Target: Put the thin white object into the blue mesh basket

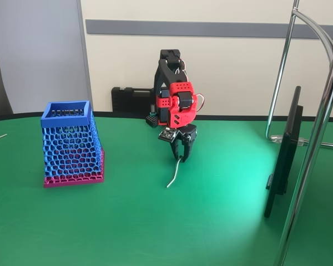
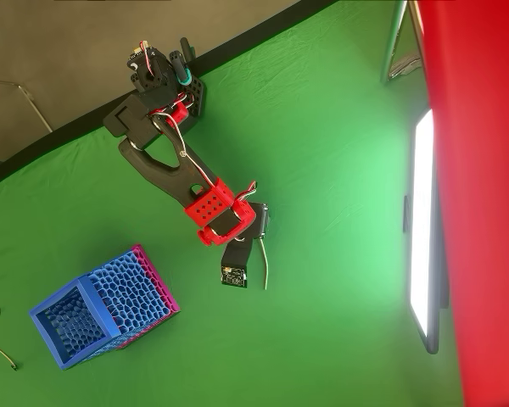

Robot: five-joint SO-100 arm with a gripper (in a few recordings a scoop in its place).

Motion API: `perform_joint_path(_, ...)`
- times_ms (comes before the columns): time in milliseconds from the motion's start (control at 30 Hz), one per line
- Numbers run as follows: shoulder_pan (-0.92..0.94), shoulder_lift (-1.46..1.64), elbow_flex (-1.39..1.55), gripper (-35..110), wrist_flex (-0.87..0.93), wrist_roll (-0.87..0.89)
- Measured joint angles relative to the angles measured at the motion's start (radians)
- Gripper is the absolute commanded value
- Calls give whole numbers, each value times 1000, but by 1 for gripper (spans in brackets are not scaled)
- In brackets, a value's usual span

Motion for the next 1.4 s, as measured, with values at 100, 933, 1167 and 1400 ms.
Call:
perform_joint_path(100,-6,-6,-8,9,9,2)
perform_joint_path(933,-6,25,-225,1,9,193)
perform_joint_path(1167,-6,87,-459,1,3,383)
perform_joint_path(1400,81,207,-574,1,-164,624)
